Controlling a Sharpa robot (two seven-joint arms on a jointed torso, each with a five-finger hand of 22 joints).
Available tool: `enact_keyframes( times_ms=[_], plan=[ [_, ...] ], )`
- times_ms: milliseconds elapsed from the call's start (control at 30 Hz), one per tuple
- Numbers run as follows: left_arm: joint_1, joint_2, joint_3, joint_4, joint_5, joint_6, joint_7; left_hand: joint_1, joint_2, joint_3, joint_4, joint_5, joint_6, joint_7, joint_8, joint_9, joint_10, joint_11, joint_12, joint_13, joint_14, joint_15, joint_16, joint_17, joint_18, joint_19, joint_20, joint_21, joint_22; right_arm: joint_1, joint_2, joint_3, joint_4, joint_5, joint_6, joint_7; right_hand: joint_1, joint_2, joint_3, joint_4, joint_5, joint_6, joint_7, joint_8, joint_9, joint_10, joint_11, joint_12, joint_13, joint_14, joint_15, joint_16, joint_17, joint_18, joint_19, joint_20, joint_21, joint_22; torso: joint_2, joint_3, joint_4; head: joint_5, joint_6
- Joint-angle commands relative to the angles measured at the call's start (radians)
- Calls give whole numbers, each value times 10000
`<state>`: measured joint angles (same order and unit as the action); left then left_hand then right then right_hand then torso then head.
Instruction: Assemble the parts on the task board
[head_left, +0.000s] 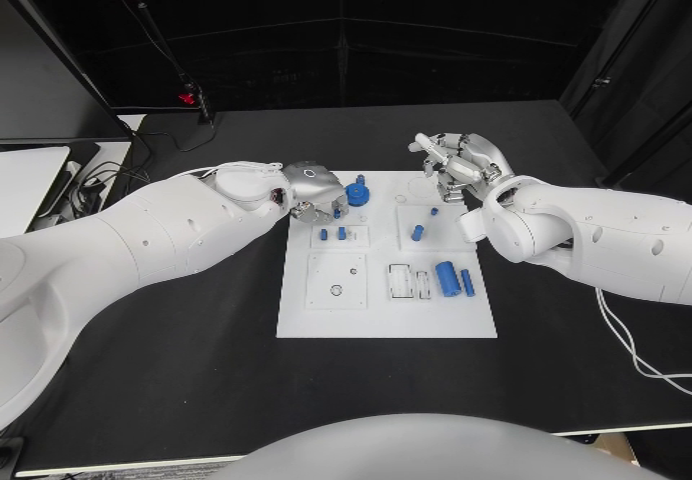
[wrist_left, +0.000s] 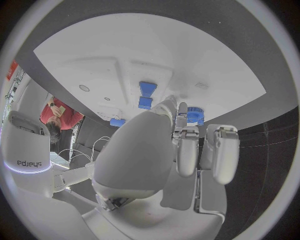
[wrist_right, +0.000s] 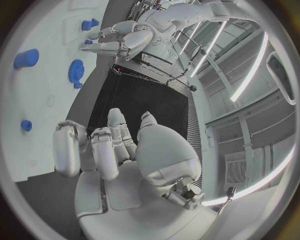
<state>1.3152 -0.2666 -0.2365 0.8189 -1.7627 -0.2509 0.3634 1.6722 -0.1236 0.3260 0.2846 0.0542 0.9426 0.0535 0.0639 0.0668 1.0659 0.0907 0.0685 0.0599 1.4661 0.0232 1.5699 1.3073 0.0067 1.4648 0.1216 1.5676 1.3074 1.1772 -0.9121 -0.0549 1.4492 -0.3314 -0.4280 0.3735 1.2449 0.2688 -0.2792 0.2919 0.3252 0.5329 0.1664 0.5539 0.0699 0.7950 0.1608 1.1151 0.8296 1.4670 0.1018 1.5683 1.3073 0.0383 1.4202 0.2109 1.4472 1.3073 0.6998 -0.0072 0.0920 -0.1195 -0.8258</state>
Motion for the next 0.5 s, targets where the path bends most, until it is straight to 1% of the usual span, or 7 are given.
enact_keyframes(
  times_ms=[33,167,333,400,433,500],
  plan=[
    [17,-3,8,-3,-29,80,-13,8,-147,-40,-14,27,-150,-37,-11,-10,-87,28,-41,12,1047,109,9,2635,-67,1060,71,32,2634,15,7,6,22,15,72,70,-1,107,-67,3,55,-70,667,58,-15,53,-19,-48,-9,1038,-32,25,2635,116,-72,-25,-57,1714,-6,1,6,1,7],
    [14,-12,8,-2,-30,29,-2,-61,-231,-89,-3,16,-151,-42,32,6,-120,56,-38,13,1047,133,9,2635,-67,1060,92,32,2634,15,11,6,15,15,83,68,0,108,-67,3,56,-71,667,59,-15,52,-19,-46,-15,1038,-32,25,2635,114,-68,-25,-54,1716,-3,0,1,0,7],
    [13,-38,8,15,-30,-135,-60,-74,-253,-100,-5,18,-153,-55,40,10,-135,72,-39,12,1047,142,9,2635,-67,1060,98,32,2634,15,12,6,10,15,104,60,0,108,-67,3,56,-71,667,59,-15,52,-19,-46,-15,1038,-32,25,2635,114,-68,-25,-54,1716,-2,1,4,-12,17],
    [12,-59,8,33,-31,-334,-133,-70,-266,-91,-22,31,-382,-112,-5,-15,-181,99,-36,13,1047,172,9,2635,-67,1060,126,32,2634,15,13,6,5,15,113,53,1,110,-67,3,56,-71,667,60,-15,53,-19,-45,-20,1038,-32,25,2635,114,-68,-25,-54,1716,2,-1,4,-7,24],
    [12,-76,8,39,-31,-519,-182,-83,-282,-96,-30,33,-710,-191,-12,-26,-249,129,-35,15,1047,205,9,2635,-67,1060,157,32,2634,15,14,6,1,15,123,43,1,110,-67,3,56,-71,667,60,-15,53,-19,-45,-21,1038,-32,25,2635,116,-72,-25,-58,1713,2,-3,10,-10,31],
    [12,-101,8,47,-32,-761,-240,-99,-296,-114,-36,37,-992,-287,-7,-27,-324,146,-35,15,1047,218,9,2635,-67,1060,179,32,2634,14,19,6,-7,15,132,34,1,110,-67,3,56,-71,667,60,-15,53,-19,-45,-21,1038,-32,25,2635,117,-76,-25,-61,1711,-2,-5,18,-18,35]
  ],
)
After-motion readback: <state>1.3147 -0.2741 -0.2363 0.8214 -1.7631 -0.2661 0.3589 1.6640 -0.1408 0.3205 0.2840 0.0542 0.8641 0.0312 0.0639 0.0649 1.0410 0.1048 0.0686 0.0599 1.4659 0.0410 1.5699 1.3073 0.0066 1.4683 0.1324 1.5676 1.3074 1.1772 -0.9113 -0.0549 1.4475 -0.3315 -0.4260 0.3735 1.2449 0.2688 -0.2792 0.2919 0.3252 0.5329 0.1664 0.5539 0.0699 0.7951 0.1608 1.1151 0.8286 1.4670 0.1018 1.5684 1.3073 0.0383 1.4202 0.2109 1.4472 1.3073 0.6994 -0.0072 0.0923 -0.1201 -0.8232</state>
